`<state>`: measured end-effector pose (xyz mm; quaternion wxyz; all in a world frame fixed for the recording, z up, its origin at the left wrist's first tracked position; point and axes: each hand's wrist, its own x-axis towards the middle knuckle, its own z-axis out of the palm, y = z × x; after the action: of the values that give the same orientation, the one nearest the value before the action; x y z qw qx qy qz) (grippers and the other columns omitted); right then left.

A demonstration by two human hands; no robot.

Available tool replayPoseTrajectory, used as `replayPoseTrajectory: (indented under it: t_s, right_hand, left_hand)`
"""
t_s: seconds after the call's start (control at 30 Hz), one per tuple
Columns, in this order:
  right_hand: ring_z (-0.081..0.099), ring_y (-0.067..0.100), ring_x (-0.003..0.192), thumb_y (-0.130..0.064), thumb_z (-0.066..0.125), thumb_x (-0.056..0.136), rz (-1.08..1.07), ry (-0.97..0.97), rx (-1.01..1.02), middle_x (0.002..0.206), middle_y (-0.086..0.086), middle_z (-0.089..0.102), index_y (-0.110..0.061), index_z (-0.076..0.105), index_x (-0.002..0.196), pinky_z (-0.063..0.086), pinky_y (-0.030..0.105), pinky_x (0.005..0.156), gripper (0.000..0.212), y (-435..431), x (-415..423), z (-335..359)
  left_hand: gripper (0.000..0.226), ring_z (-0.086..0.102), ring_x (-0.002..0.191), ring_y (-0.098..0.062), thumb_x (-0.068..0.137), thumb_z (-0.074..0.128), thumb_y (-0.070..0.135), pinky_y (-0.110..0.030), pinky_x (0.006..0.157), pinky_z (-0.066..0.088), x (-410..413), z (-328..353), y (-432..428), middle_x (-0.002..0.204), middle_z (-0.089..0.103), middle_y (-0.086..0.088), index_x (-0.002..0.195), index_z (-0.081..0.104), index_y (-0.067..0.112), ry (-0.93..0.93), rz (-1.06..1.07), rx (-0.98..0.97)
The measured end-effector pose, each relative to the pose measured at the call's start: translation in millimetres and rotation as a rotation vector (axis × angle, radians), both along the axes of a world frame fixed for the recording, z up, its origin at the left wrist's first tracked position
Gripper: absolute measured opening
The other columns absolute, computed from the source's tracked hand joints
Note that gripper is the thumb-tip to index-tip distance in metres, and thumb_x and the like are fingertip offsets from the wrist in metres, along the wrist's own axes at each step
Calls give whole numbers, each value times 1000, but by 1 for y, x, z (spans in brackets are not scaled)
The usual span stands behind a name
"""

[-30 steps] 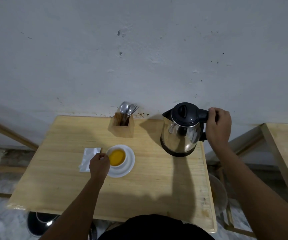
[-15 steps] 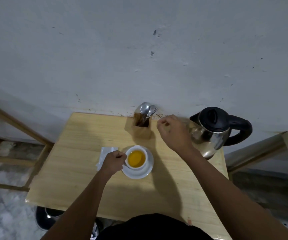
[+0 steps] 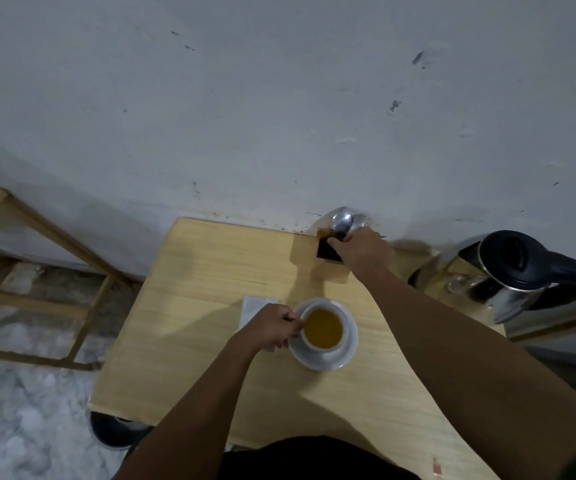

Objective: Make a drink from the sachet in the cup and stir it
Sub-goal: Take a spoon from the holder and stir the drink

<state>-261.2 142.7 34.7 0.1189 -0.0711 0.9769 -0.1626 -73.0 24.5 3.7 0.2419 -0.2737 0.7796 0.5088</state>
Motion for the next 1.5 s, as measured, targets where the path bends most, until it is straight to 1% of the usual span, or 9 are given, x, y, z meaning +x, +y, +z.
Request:
replayPoseTrajectory:
  t_s: [0.23,0.37,0.63,0.73,0.87,0.97,1.13,1.3,1.5]
  right_hand:
    - [50,16,61,-53,61,85,-91,51,68,61,-5,47,-19,59,83,31,23,49,34,-12,-2,3]
    - [56,17,63,-48,60,84,-149,40,13,69,-3,60,-16,64,81,38,24,53,32,-14,2,-3]
    - [63,18,71,-46,54,90,-307,197,-361,77,-4,69,-22,72,86,43,26,58,30,-3,33,14]
    - [60,12,72,-39,59,92,-224,354,-581,83,-6,63,-18,67,88,44,26,62,23,13,50,32]
    - [56,2,76,-14,68,89,-61,542,-815,90,-1,60,-8,67,91,42,6,63,6,39,81,61]
    - [65,-4,76,-6,67,89,-50,431,-923,86,5,68,3,65,89,46,5,66,9,57,103,74]
    - [67,2,67,-14,63,93,15,256,-815,72,-4,69,-5,64,91,48,13,62,9,83,132,59]
    - [61,16,66,-42,46,100,23,17,-507,74,-1,64,-25,63,113,50,37,60,28,99,150,21]
    - [52,8,74,-25,39,103,167,-278,-216,108,4,67,-21,54,134,39,24,62,34,103,162,6]
  left_hand:
    - [22,57,52,-14,91,58,27,-19,47,45,-1,-2,-8,65,61,-3,72,56,16,42,-70,48]
    - [21,55,51,-15,91,58,25,-18,45,45,-1,-4,-8,68,61,-10,76,55,12,62,-68,56]
    - [22,50,51,-11,92,58,27,-14,36,37,1,-4,-3,66,57,-5,82,53,9,57,2,48]
    - [22,51,51,-10,91,59,29,-13,37,38,3,-7,-2,75,63,-8,80,53,10,72,26,33]
    - [24,48,46,-6,91,59,25,-11,37,35,5,-9,0,68,55,-7,76,48,9,105,55,40]
    - [23,43,48,-9,92,59,23,-8,33,31,5,-6,3,68,50,-9,77,47,9,133,70,30]
    - [17,46,50,-11,91,60,26,-17,40,36,6,-8,5,79,61,-8,91,56,10,151,70,8]
    - [25,49,53,-11,91,60,29,-21,42,35,7,-6,8,88,65,-9,110,62,12,172,61,-33]
    - [28,51,58,-12,89,62,30,-22,44,34,11,-9,11,97,70,-12,110,65,11,194,107,-61]
